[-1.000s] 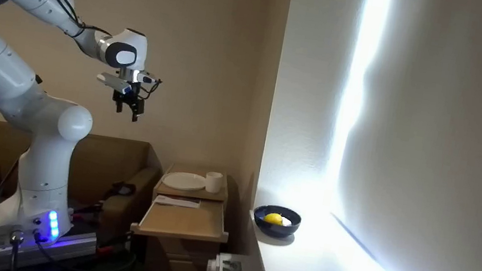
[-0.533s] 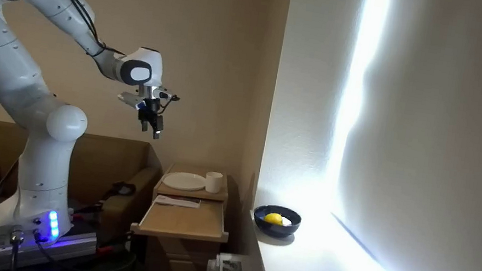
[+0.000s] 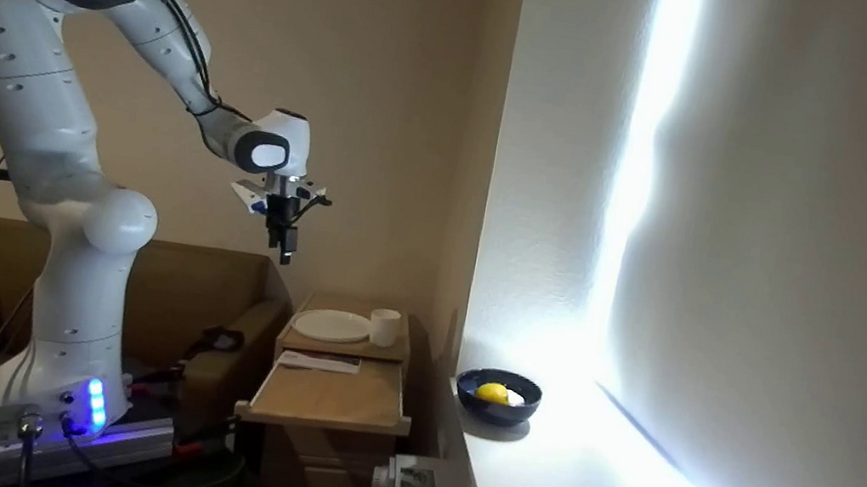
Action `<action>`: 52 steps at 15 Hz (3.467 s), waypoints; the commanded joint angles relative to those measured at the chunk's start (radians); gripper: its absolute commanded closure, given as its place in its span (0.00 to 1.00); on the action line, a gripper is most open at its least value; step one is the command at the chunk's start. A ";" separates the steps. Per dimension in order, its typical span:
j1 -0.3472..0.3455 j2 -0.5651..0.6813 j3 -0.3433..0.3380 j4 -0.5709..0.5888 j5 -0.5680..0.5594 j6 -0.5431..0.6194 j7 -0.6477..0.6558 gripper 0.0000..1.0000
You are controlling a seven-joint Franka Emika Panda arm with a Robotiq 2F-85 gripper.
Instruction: Place the white mug on the windowsill
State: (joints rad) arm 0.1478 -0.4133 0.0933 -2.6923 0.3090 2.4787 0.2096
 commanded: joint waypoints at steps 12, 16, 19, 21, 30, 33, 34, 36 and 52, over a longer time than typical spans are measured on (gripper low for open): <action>-0.051 0.547 0.014 0.409 -0.040 0.036 0.524 0.00; -0.037 0.654 -0.031 0.498 -0.122 0.053 0.637 0.00; -0.053 0.720 -0.045 0.596 -0.030 0.057 0.740 0.00; -0.058 0.750 -0.064 0.661 0.006 0.049 0.801 0.00; -0.047 0.815 -0.108 0.735 -0.024 0.080 1.009 0.00; 0.011 0.915 -0.183 0.784 -0.170 0.119 1.136 0.00; 0.020 0.941 -0.191 0.799 -0.196 0.135 1.164 0.00; 0.043 1.001 -0.214 0.833 -0.241 0.195 1.214 0.00; -0.002 1.221 -0.135 1.101 -0.110 0.149 1.162 0.00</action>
State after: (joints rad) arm 0.1595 0.7786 -0.0449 -1.6455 0.1805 2.7124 1.3837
